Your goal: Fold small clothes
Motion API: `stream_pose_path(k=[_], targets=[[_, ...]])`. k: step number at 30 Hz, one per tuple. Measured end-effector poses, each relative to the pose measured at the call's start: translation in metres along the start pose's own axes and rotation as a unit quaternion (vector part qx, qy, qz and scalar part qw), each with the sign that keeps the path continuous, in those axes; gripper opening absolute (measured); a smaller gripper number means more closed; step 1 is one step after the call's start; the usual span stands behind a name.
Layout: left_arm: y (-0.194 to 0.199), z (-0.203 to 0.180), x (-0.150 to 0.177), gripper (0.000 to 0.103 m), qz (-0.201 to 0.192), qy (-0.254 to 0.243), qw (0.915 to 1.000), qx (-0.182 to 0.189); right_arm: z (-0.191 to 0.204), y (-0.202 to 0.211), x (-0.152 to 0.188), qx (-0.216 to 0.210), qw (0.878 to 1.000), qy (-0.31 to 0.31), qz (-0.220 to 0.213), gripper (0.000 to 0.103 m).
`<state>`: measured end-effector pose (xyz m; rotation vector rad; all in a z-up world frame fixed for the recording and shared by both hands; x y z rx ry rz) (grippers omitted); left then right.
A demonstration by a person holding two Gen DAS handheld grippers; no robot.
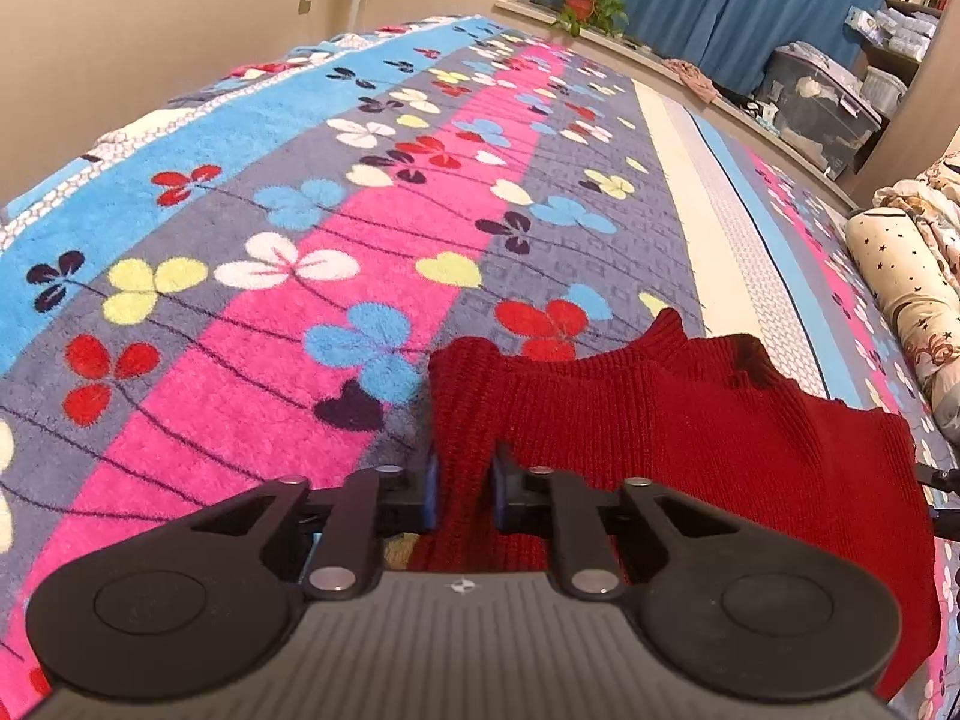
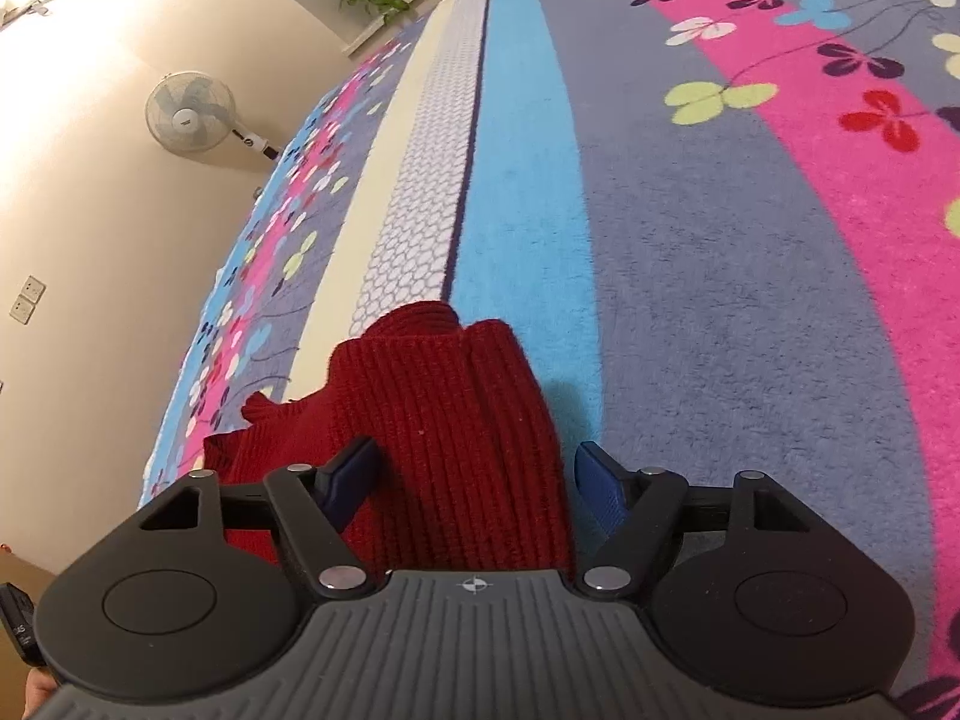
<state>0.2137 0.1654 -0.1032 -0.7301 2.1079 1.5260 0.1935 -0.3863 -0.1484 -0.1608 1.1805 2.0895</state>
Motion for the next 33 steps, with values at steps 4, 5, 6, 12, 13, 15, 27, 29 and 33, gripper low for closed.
stream_pose_path(k=[4,5,6,12,13,15,27,29,33], targets=[[0.002,-0.001,-0.002,0.015,-0.007,-0.005,1.0,-0.003,0.011,0.006,0.0,-0.019,0.999,0.026,-0.012,0.03],[0.002,-0.001,-0.002,0.014,-0.008,-0.006,0.9999,-0.003,0.015,0.009,-0.001,-0.016,0.999,0.039,-0.021,0.021],[0.003,-0.002,-0.003,0.014,-0.011,-0.008,0.9999,-0.004,0.016,0.011,-0.002,-0.014,0.999,0.044,-0.028,0.016],[0.025,-0.006,-0.017,0.012,-0.083,-0.015,0.9964,-0.005,0.025,0.038,-0.017,-0.024,0.992,0.06,-0.105,0.012],[0.031,-0.008,-0.02,0.012,-0.102,-0.02,0.9945,-0.008,0.029,0.046,-0.02,-0.025,0.989,0.067,-0.128,0.012],[0.044,-0.016,-0.026,0.012,-0.15,-0.035,0.9879,-0.019,0.04,0.063,-0.024,-0.034,0.98,0.088,-0.176,0.012],[0.018,0.0,-0.017,0.051,-0.061,-0.009,0.9966,-0.055,0.016,0.014,-0.016,0.118,0.983,0.103,-0.1,0.039],[0.014,0.009,-0.008,0.055,-0.015,0.018,0.9993,-0.029,0.01,0.013,-0.012,0.104,0.989,0.085,-0.065,0.047],[0.006,0.014,0.007,0.055,0.041,0.04,0.9983,0.014,0.0,0.017,-0.003,0.09,0.995,0.036,-0.034,0.051]])
Point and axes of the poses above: each gripper's, at about its wrist camera, not at the fingertips, and y roughly against the way its jaws point, z to its left, x to its underside, the point moved 5 cm from there along -y, roughly the way its jaws point, and after that the axes turned 6 degrees about x, right-handed, at the moved point
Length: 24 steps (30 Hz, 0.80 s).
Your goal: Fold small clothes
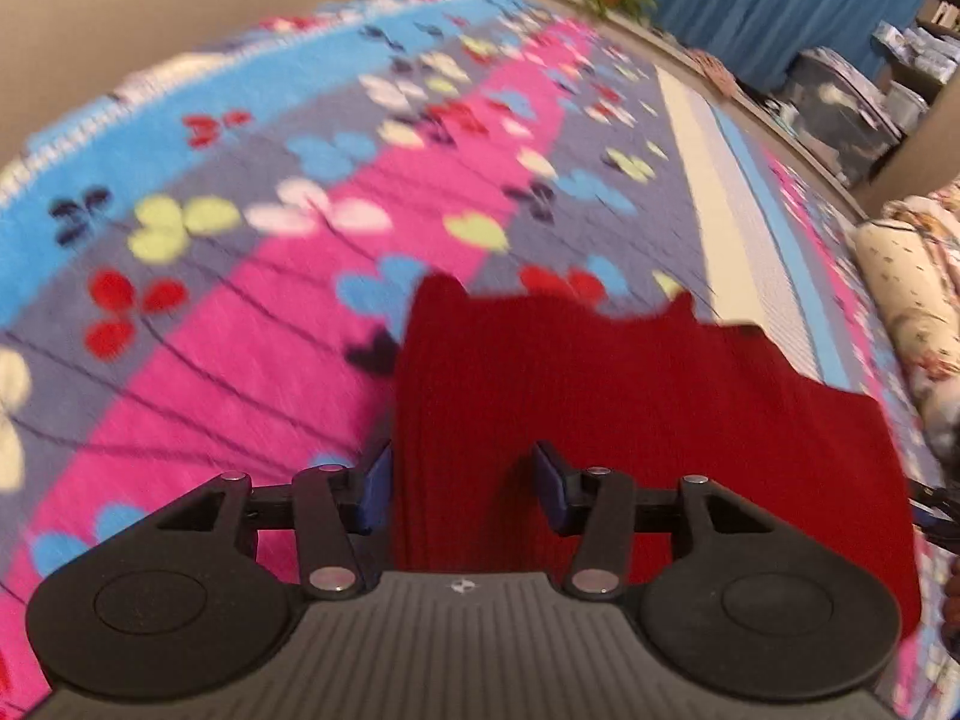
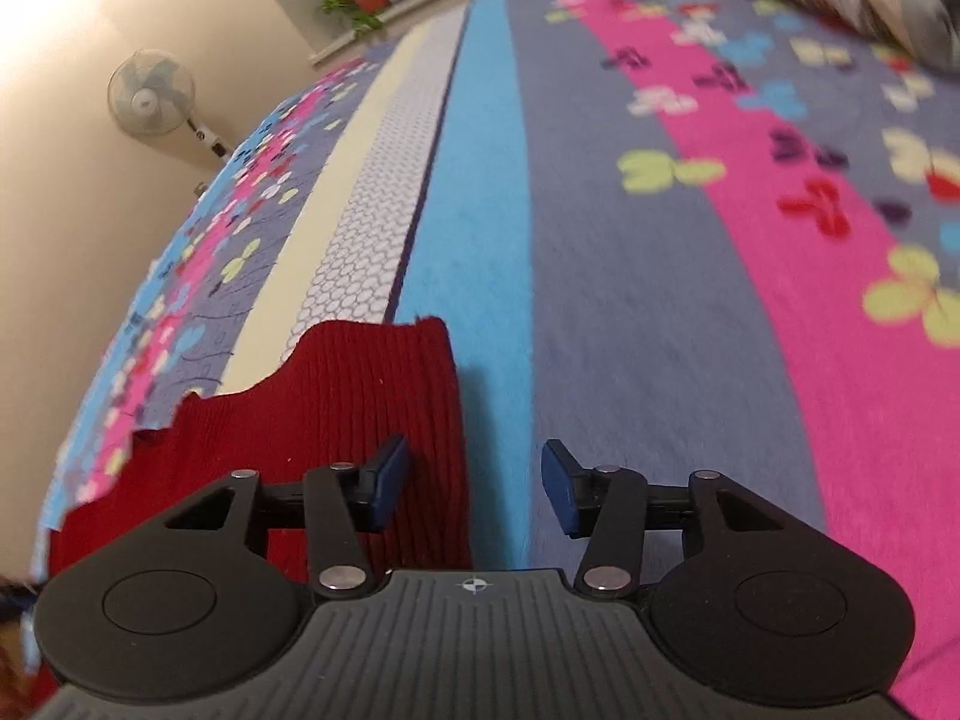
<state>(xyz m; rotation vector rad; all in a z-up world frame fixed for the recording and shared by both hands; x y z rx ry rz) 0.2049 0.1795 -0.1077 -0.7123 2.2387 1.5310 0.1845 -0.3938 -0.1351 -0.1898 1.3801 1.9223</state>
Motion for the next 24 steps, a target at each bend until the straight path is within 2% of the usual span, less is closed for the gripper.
stream_pose_path(k=[4,7,10,15,21,24], targets=[[0.001,0.0,0.013,0.053,0.013,-0.01,0.9999,0.005,-0.006,0.011,0.009,-0.017,0.999,-0.042,0.018,0.051],[0.008,0.0,0.022,0.053,0.016,-0.005,0.9998,0.008,-0.007,0.023,0.013,-0.03,0.998,-0.053,0.011,0.052],[0.014,-0.005,0.031,0.054,0.029,-0.008,0.9994,0.016,-0.005,0.033,0.022,-0.031,0.999,-0.033,0.015,0.057],[0.03,-0.009,0.059,0.056,0.055,-0.026,0.998,0.016,-0.004,0.046,0.05,-0.021,0.998,0.009,0.059,0.06],[0.052,-0.002,0.089,0.059,0.061,0.001,0.9975,0.037,-0.009,0.064,0.075,-0.002,0.996,0.044,0.077,0.06],[0.057,-0.001,0.104,0.061,0.066,0.008,0.997,0.04,-0.011,0.07,0.085,0.004,0.996,0.057,0.072,0.059]])
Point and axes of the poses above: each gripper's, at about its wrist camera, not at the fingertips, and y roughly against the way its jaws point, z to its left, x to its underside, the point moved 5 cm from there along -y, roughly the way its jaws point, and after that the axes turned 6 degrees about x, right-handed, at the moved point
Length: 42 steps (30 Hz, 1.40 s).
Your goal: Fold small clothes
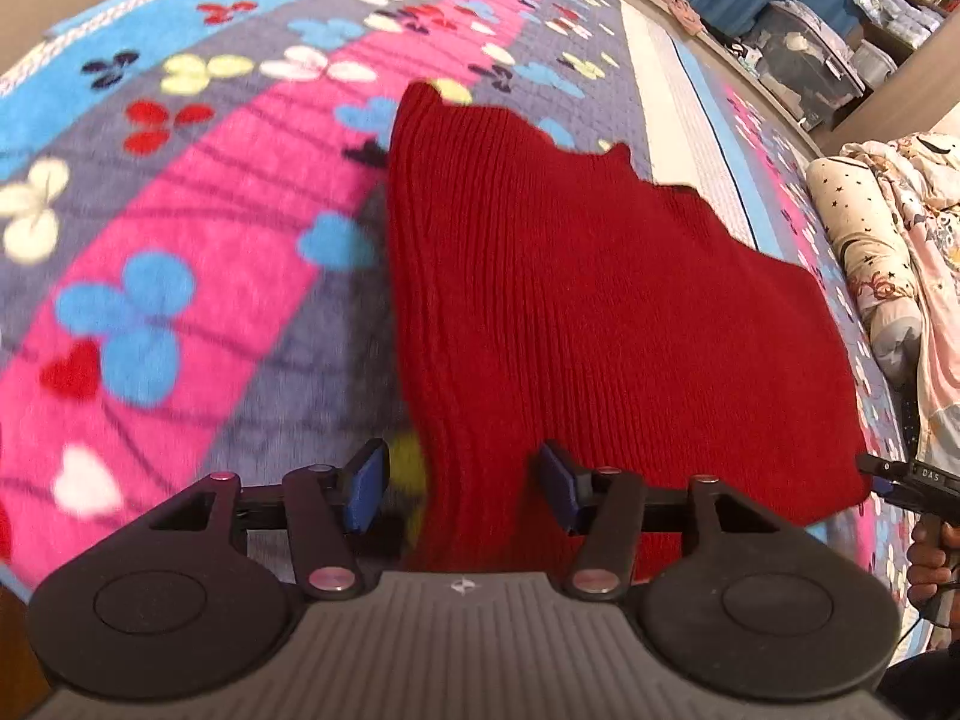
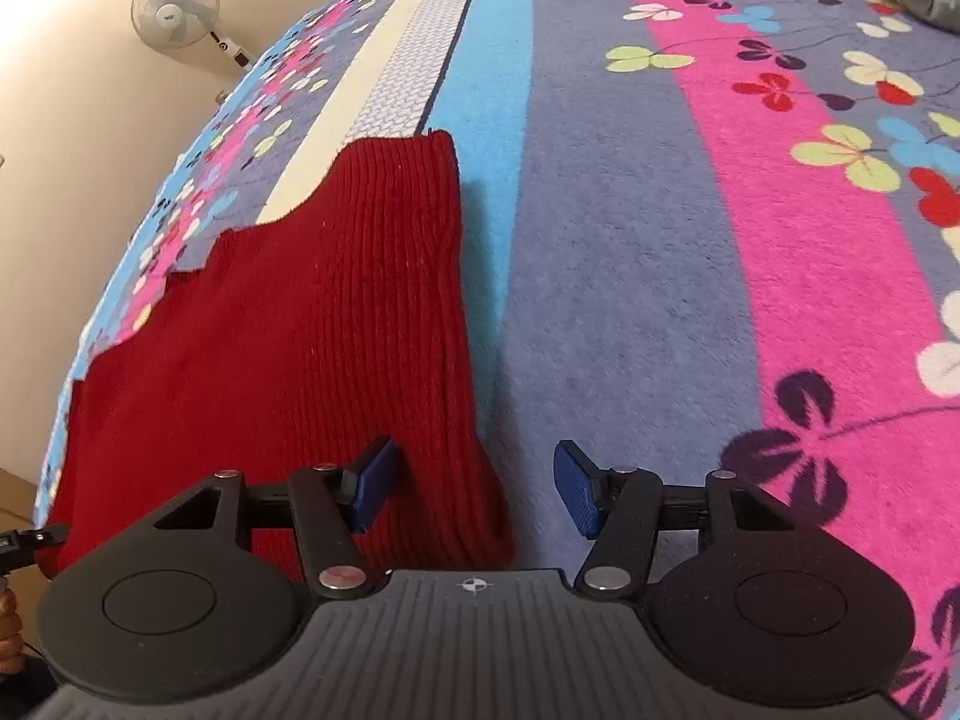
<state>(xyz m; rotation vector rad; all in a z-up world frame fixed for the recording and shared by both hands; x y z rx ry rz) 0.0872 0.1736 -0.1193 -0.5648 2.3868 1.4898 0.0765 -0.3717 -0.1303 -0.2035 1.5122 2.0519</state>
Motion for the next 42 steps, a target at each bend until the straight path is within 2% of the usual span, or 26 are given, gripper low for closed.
stream_pose_path(k=[1,2,3,4,6,7,8,10,12,15,17,19,21,22,23,26,29,31,34,38,40,42], targets=[[0.001,0.0,0.004,0.062,0.0,0.001,1.0,0.0,0.0,0.001,0.003,0.001,1.0,0.004,-0.003,0.054],[0.001,0.001,0.007,0.062,-0.002,0.004,1.0,0.002,-0.001,0.003,0.005,-0.002,1.0,0.008,-0.006,0.04],[0.002,0.001,0.009,0.062,-0.004,0.009,0.9999,0.005,-0.001,0.004,0.005,-0.006,1.0,0.01,-0.008,0.032],[0.002,0.001,0.011,0.062,-0.007,0.011,0.9999,0.005,-0.001,0.006,0.006,-0.017,1.0,0.011,-0.012,0.014],[0.003,0.0,0.013,0.051,-0.015,0.016,0.9998,0.007,0.0,0.013,0.006,-0.025,0.999,0.018,-0.03,0.013],[0.004,-0.002,0.014,0.03,-0.018,0.015,0.9996,0.015,0.001,0.015,0.004,-0.026,0.999,0.024,-0.038,0.012],[0.006,-0.004,0.014,0.023,-0.027,0.01,0.9995,0.013,0.002,0.018,0.003,-0.026,0.998,0.025,-0.044,0.012],[0.01,-0.009,0.016,0.022,-0.044,-0.001,0.999,0.001,0.001,0.022,0.002,-0.026,0.998,0.02,-0.052,0.012],[0.007,-0.009,0.021,0.023,-0.047,0.006,0.9988,-0.012,-0.003,0.019,0.003,-0.019,0.999,0.013,-0.043,0.012],[0.007,-0.011,0.023,0.035,-0.055,0.003,0.9979,-0.033,-0.005,0.007,0.008,-0.001,1.0,0.02,-0.018,0.012],[0.013,-0.014,0.024,0.04,-0.071,-0.004,0.9965,-0.045,-0.003,0.009,0.007,0.003,1.0,0.02,-0.016,0.018],[0.021,-0.021,0.026,0.047,-0.091,-0.013,0.9943,-0.055,0.001,0.022,0.004,0.027,0.998,0.041,-0.041,0.029],[0.029,-0.028,0.031,0.062,-0.106,-0.019,0.9924,-0.061,0.006,0.038,0.001,0.058,0.993,0.075,-0.077,0.03],[0.031,-0.032,0.035,0.073,-0.112,-0.016,0.9914,-0.066,0.009,0.048,0.0,0.069,0.989,0.092,-0.097,0.03],[0.034,-0.035,0.04,0.076,-0.119,-0.011,0.9902,-0.073,0.011,0.057,-0.001,0.076,0.985,0.103,-0.113,0.031],[0.037,-0.045,0.055,0.078,-0.119,0.004,0.9874,-0.104,0.013,0.08,-0.001,0.076,0.98,0.113,-0.148,0.036],[0.034,-0.052,0.065,0.078,-0.116,0.035,0.9845,-0.127,0.008,0.087,-0.006,0.076,0.978,0.114,-0.16,0.038],[0.026,-0.053,0.07,0.08,-0.111,0.074,0.9841,-0.117,0.004,0.086,-0.01,0.082,0.977,0.111,-0.162,0.038],[0.012,-0.052,0.072,0.082,-0.118,0.141,0.9804,-0.071,-0.003,0.084,-0.014,0.087,0.979,0.097,-0.156,0.038],[-0.008,-0.045,0.071,0.085,-0.126,0.22,0.9665,-0.042,-0.003,0.078,-0.017,0.08,0.981,0.088,-0.153,0.038],[-0.015,-0.04,0.069,0.085,-0.135,0.249,0.9581,-0.04,0.0,0.076,-0.02,0.077,0.981,0.093,-0.154,0.038],[-0.018,-0.041,0.062,0.085,-0.155,0.25,0.9542,-0.054,0.002,0.075,-0.022,0.075,0.98,0.098,-0.156,0.038]])
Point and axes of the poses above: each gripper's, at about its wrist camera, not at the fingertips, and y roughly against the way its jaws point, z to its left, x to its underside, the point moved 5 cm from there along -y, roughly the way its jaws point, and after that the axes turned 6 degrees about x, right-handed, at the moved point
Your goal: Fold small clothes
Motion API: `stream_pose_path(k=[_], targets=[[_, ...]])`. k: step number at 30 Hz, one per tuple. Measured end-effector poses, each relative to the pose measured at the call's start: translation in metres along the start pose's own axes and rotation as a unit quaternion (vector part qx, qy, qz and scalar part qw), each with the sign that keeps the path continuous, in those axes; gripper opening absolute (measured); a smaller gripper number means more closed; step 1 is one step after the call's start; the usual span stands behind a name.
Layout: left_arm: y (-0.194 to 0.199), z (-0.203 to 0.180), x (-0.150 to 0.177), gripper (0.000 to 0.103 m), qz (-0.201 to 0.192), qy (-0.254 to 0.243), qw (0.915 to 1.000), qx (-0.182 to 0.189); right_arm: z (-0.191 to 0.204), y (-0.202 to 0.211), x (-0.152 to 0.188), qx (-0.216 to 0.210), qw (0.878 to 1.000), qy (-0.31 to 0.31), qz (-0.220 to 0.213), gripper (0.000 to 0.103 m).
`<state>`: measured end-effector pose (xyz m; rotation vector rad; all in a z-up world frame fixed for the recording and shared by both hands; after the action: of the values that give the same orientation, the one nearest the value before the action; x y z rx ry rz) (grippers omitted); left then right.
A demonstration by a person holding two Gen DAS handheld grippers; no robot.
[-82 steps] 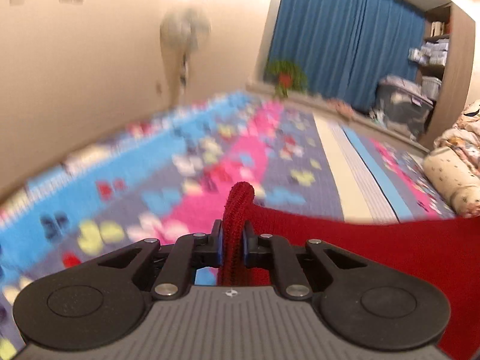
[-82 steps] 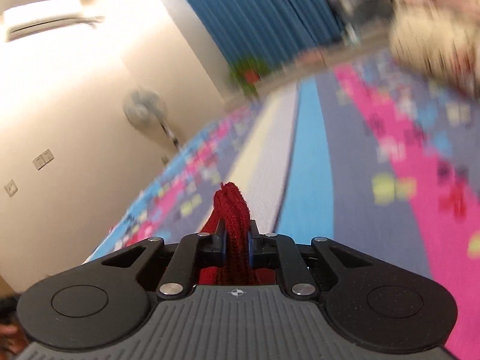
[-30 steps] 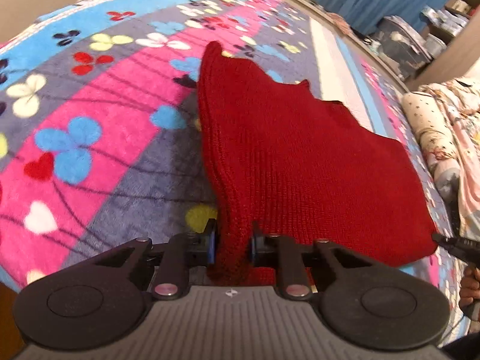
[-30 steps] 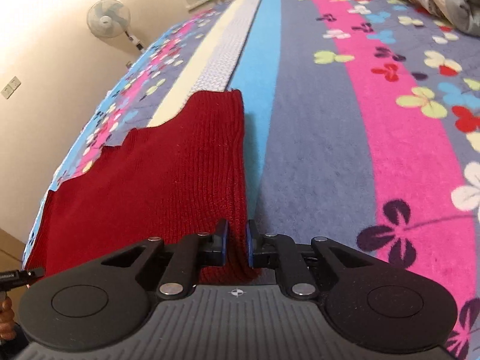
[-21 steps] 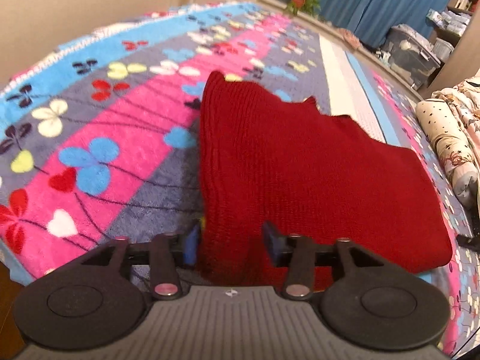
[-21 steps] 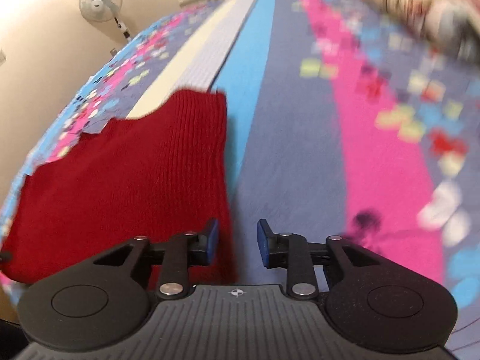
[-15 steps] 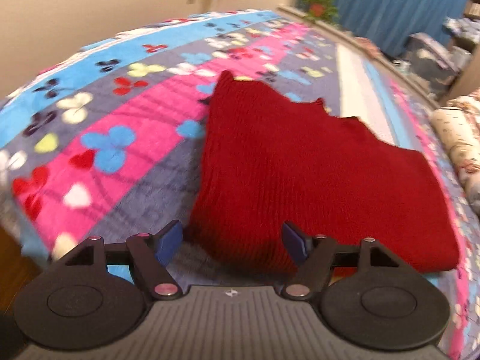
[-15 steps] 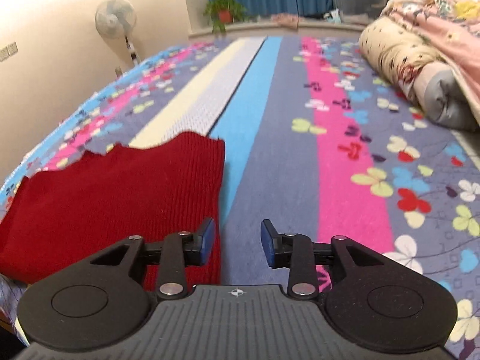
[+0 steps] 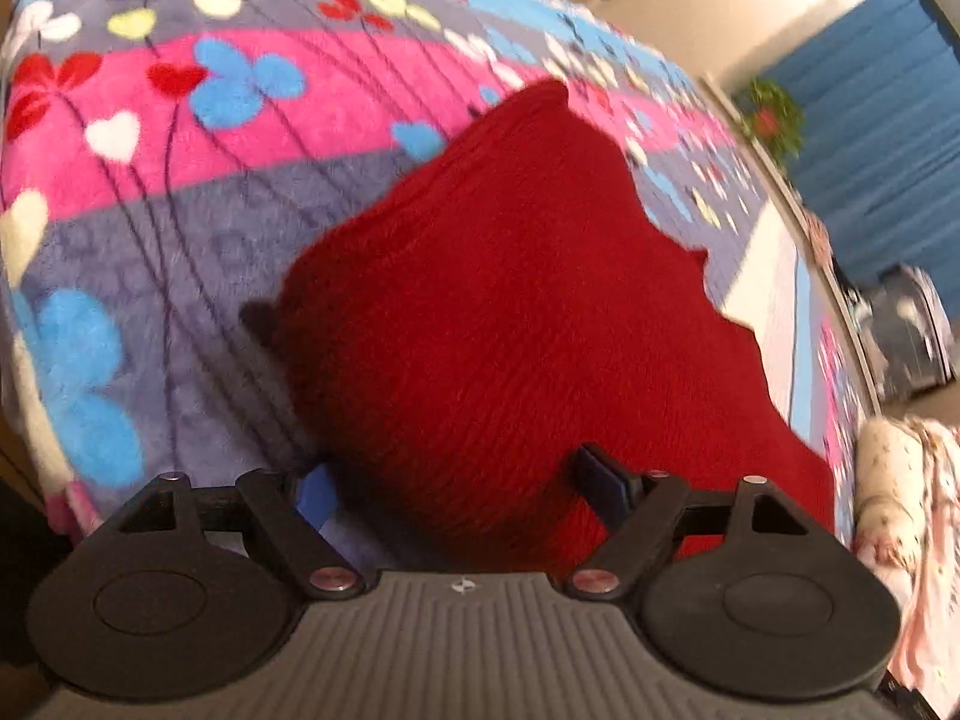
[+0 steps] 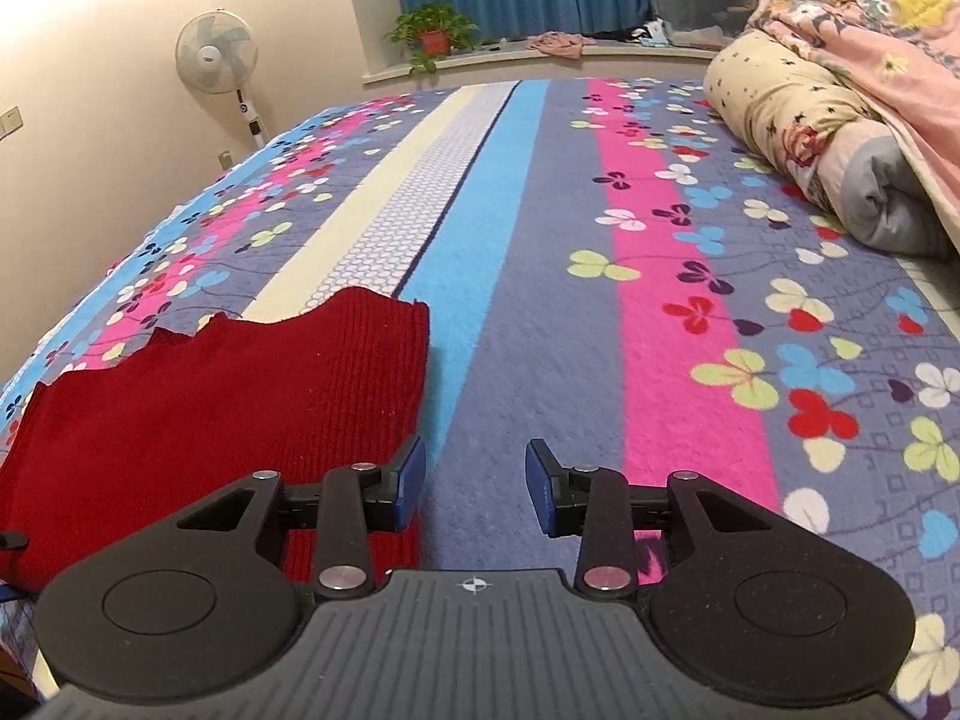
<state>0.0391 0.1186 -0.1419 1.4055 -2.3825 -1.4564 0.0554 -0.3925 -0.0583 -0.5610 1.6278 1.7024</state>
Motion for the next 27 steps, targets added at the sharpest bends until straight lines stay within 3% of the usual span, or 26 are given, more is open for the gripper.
stream_pose_path(k=[4,6,7,8,10,11,19,21,24,27], targets=[[-0.009,-0.006,-0.004,0.084,-0.024,-0.007,0.9994,-0.023,-0.001,-0.005,-0.003,0.003,1.0,0.009,0.002,0.038],[-0.01,-0.008,-0.004,0.078,-0.034,-0.008,0.9987,-0.037,-0.003,-0.006,-0.005,0.005,1.0,0.01,0.002,0.038],[-0.009,-0.01,-0.004,0.067,-0.044,-0.017,0.9976,-0.051,-0.004,-0.006,-0.006,0.007,1.0,0.009,0.001,0.038],[-0.007,-0.014,-0.004,0.049,-0.054,-0.033,0.9961,-0.062,-0.006,-0.006,-0.007,0.009,1.0,0.006,0.001,0.039],[-0.001,-0.027,-0.002,0.027,-0.073,-0.078,0.9921,-0.066,-0.011,-0.005,-0.009,0.011,1.0,-0.001,0.001,0.038],[0.002,-0.034,0.0,0.021,-0.082,-0.099,0.9889,-0.074,-0.013,-0.005,-0.009,0.012,1.0,-0.005,0.001,0.038],[0.016,-0.081,-0.001,0.018,-0.125,-0.187,0.9697,-0.096,-0.021,-0.002,-0.015,0.014,1.0,-0.018,-0.004,0.039],[0.019,-0.101,0.002,0.018,-0.14,-0.227,0.9591,-0.095,-0.023,-0.001,-0.017,0.014,1.0,-0.021,-0.007,0.038],[0.024,-0.146,0.017,0.017,-0.163,-0.317,0.9314,-0.071,-0.025,0.001,-0.021,0.013,0.999,-0.026,-0.012,0.038],[0.026,-0.2,0.04,0.017,-0.177,-0.405,0.8965,-0.031,-0.025,0.002,-0.024,0.011,0.999,-0.029,-0.018,0.039]])
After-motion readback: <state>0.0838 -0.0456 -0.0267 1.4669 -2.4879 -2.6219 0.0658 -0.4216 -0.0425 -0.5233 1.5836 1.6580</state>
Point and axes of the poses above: each gripper's, at about its wrist camera, not at the fingertips, and y roughly against the way its jaws point, z to its left, x to its underside, the point moved 5 cm from there along -y, roughly the way its jaws point, and after that the axes turned 6 degrees about x, right-handed, at the moved point
